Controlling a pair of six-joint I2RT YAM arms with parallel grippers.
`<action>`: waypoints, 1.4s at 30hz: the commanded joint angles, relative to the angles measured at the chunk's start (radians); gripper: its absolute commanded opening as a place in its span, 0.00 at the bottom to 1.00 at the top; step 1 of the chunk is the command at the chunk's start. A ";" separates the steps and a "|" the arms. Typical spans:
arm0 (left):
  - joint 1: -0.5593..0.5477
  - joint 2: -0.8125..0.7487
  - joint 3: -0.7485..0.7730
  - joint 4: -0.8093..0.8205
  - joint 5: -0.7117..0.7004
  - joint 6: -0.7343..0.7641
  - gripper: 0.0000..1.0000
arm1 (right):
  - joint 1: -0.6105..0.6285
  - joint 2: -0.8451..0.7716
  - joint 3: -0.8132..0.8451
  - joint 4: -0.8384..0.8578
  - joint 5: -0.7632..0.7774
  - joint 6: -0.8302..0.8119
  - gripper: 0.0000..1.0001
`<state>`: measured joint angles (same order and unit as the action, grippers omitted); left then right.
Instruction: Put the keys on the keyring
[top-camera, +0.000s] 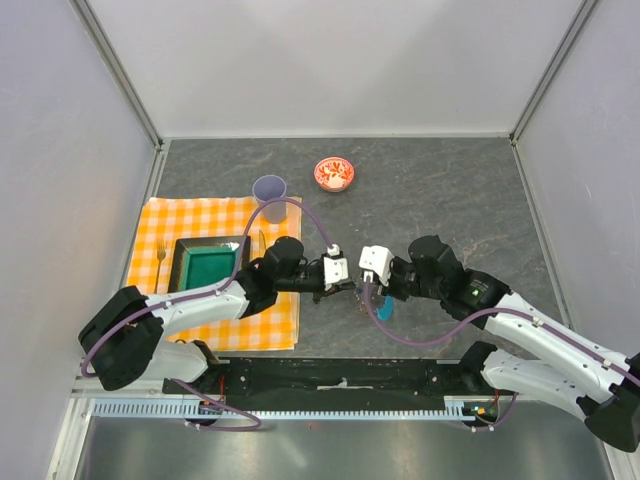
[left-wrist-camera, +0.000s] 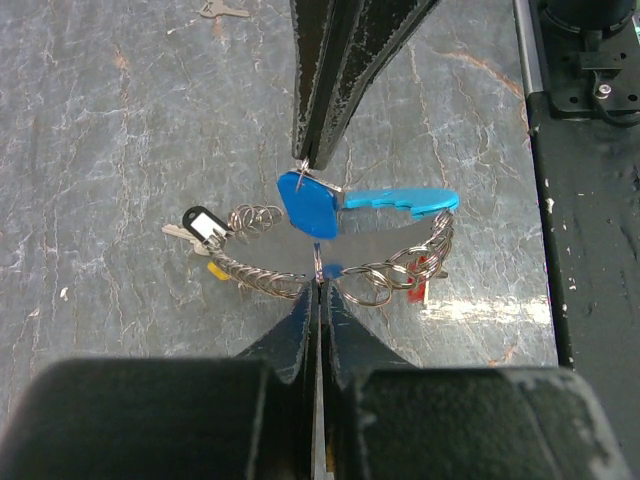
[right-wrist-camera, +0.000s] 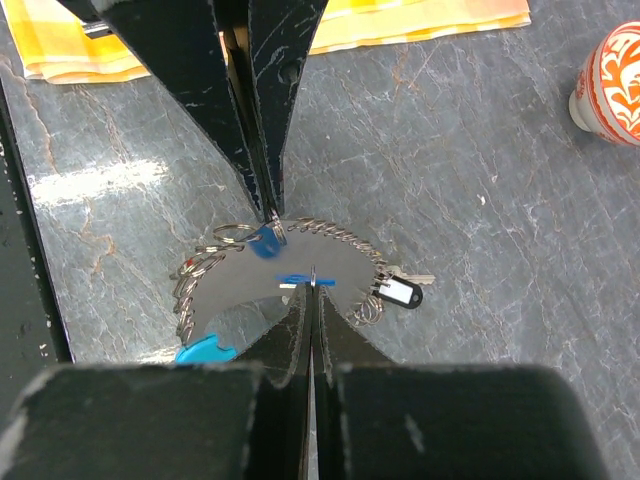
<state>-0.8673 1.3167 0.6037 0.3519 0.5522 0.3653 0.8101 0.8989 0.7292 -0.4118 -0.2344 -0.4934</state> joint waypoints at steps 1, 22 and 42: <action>-0.010 -0.017 0.015 0.038 0.015 0.060 0.02 | 0.009 0.001 -0.001 0.056 -0.008 -0.019 0.00; -0.022 -0.051 0.008 0.065 0.045 0.043 0.02 | 0.049 0.026 -0.014 0.034 -0.011 -0.030 0.00; -0.025 -0.045 0.013 0.058 0.034 0.043 0.02 | 0.057 0.006 -0.016 0.025 0.021 -0.027 0.00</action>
<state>-0.8860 1.2922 0.6037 0.3534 0.5751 0.3767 0.8612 0.9253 0.7197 -0.3988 -0.2302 -0.5110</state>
